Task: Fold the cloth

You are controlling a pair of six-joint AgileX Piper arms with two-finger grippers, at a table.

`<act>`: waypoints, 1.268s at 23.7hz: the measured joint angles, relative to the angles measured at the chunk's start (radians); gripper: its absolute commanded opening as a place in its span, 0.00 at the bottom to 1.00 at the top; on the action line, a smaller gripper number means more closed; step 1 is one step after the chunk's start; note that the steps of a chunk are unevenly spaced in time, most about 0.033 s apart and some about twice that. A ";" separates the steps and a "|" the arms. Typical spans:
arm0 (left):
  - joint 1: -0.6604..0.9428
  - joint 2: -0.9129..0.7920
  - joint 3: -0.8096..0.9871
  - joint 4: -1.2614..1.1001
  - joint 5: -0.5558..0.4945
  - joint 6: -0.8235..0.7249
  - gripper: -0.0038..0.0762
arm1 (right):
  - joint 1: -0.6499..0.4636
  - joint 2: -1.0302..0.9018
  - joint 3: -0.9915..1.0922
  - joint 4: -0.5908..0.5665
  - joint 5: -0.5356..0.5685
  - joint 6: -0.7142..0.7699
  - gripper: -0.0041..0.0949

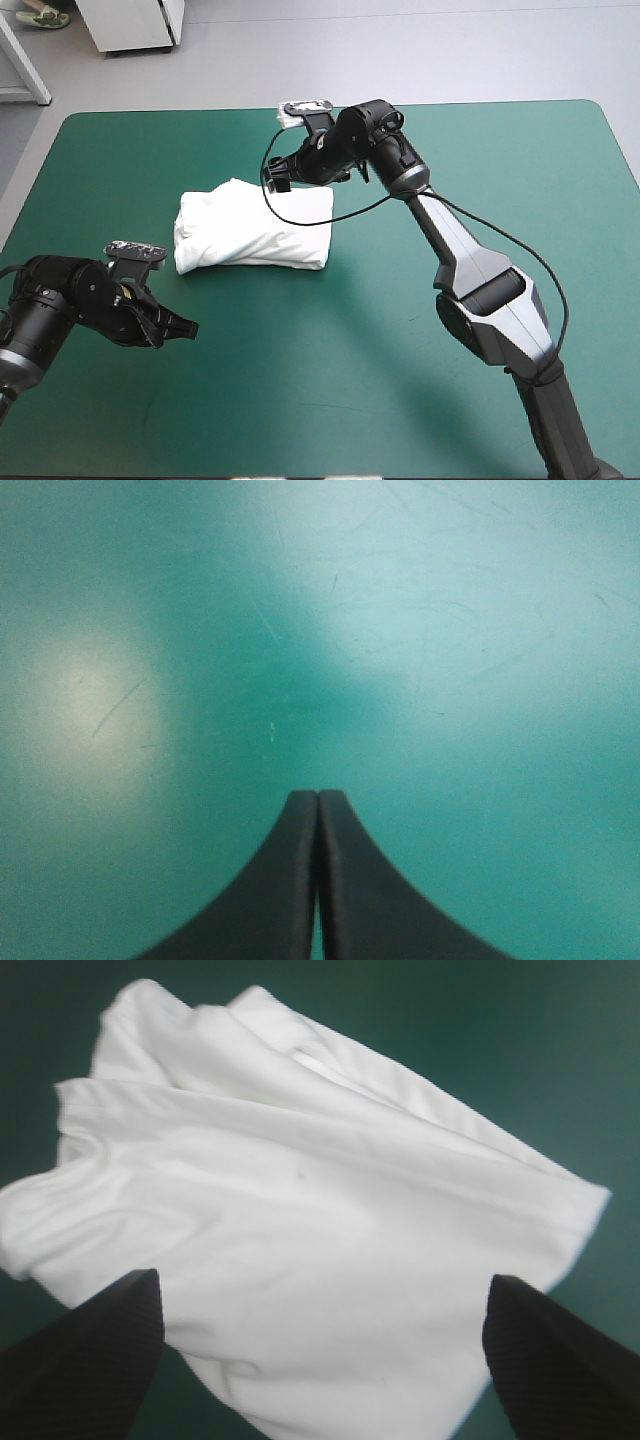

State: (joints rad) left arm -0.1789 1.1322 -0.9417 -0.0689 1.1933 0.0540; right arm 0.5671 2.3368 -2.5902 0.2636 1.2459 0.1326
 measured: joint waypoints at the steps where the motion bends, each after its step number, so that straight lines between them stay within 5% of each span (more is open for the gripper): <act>1: 0.000 0.000 0.000 -0.005 0.000 0.000 0.04 | -0.001 -0.020 0.051 -0.033 0.000 0.020 0.80; 5: 0.000 0.000 0.001 -0.028 -0.002 0.011 0.04 | -0.001 -0.100 0.364 -0.072 -0.019 0.049 0.79; 10: 0.000 -0.010 0.001 -0.033 -0.003 0.028 0.04 | -0.001 -0.065 0.455 0.014 -0.128 0.027 0.75; 11: 0.000 -0.014 0.001 -0.034 -0.003 0.028 0.04 | -0.001 -0.060 0.455 0.022 -0.138 0.027 0.70; 16: 0.000 -0.034 0.003 -0.046 -0.003 0.030 0.04 | -0.001 -0.039 0.455 0.033 -0.184 -0.008 0.08; 17: 0.000 -0.038 0.003 -0.048 -0.003 0.030 0.04 | 0.000 -0.038 0.455 0.035 -0.190 -0.024 0.03; 25: 0.000 -0.041 0.003 -0.057 0.002 0.035 0.04 | -0.010 -0.038 0.455 0.019 -0.183 -0.062 0.02; 30: 0.000 -0.041 0.003 -0.063 0.003 0.035 0.04 | -0.099 -0.111 0.463 -0.099 -0.034 -0.085 0.02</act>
State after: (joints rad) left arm -0.1789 1.0910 -0.9391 -0.1317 1.1964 0.0889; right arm 0.4678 2.2255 -2.1271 0.1647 1.2121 0.0480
